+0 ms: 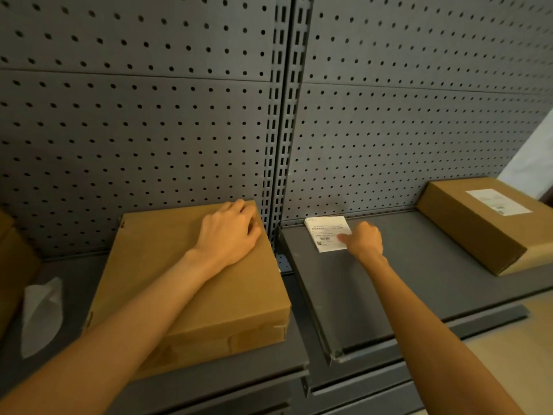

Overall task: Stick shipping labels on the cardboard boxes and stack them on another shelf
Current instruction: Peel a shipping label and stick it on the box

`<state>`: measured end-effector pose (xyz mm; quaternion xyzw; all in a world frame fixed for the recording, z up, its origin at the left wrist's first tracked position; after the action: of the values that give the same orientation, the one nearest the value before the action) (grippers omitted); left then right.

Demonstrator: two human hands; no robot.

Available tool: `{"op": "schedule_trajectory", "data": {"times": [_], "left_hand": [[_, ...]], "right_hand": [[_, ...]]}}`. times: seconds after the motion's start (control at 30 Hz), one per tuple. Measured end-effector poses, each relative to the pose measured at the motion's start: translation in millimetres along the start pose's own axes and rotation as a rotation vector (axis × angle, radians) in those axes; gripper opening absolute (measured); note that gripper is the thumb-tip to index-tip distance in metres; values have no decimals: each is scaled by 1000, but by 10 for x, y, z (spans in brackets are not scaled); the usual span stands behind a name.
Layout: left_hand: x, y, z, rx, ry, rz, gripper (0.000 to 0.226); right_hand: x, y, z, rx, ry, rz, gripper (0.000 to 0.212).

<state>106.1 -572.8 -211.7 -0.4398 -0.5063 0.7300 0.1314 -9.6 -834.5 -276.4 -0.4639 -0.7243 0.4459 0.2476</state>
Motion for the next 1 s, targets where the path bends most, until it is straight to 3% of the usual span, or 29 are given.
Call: {"op": "schedule_trajectory", "data": {"times": [0.27, 0.4, 0.47, 0.63, 0.87, 1.0], "left_hand": [[4, 25, -47, 56, -39, 15, 28], [1, 14, -44, 59, -39, 33, 28], [2, 10, -45, 66, -43, 41, 27], [8, -11, -47, 84, -55, 51, 28], [5, -46, -44, 116, -63, 23, 28], [11, -103, -73, 251, -100, 9, 27]], "right_hand": [[18, -49, 5, -27, -46, 126, 39], [35, -75, -18, -85, -32, 149, 14], [20, -59, -1, -111, -20, 149, 30], [135, -171, -67, -209, -29, 177, 25], [406, -452, -291, -539, -72, 156, 21], [621, -615, -514, -712, -109, 83, 17]]}}
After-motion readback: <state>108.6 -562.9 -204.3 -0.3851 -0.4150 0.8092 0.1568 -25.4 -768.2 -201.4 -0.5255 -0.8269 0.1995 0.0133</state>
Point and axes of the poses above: each hand's wrist, its own x-axis away from the middle knuckle, its own y-axis out of the palm, z = x × y, the point moved 5 cm from there along -x, towards the middle knuckle, and after that the axes turned 9 degrees about z, right-handed, at the moved point
